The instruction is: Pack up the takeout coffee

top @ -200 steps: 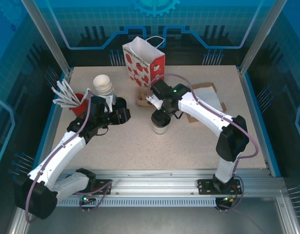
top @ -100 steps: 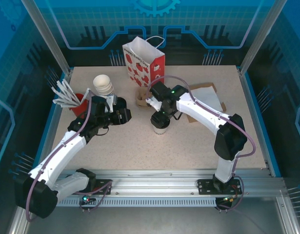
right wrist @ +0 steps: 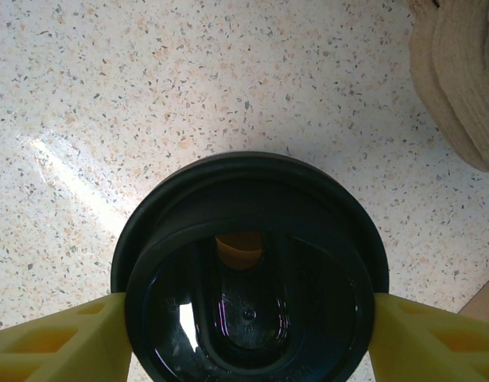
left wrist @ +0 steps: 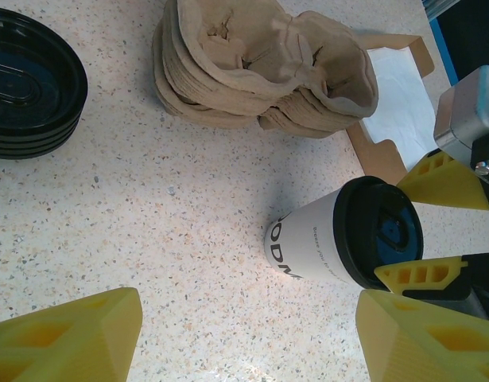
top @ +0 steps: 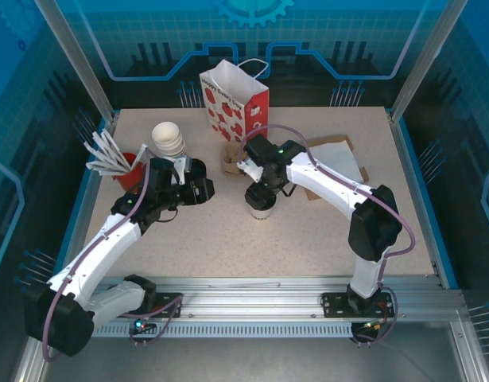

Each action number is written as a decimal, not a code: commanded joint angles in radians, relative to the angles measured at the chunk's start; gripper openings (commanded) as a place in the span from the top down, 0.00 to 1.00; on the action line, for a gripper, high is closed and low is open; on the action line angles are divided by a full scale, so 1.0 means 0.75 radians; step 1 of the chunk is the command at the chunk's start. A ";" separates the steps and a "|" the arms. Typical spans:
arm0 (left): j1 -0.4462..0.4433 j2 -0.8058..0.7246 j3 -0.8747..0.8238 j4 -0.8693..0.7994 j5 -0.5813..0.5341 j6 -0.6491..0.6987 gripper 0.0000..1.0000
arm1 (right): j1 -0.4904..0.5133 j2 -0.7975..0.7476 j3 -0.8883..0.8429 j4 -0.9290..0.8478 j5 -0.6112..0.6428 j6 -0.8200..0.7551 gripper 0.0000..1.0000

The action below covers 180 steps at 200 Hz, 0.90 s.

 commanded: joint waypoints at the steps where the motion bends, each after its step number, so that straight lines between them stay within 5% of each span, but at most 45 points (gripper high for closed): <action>1: 0.005 -0.003 -0.017 0.015 0.036 -0.006 0.27 | -0.019 0.033 -0.002 -0.017 -0.013 -0.015 0.27; 180: -0.023 -0.031 -0.093 0.020 0.054 -0.038 0.27 | -0.014 0.147 -0.256 -0.011 0.003 0.009 0.33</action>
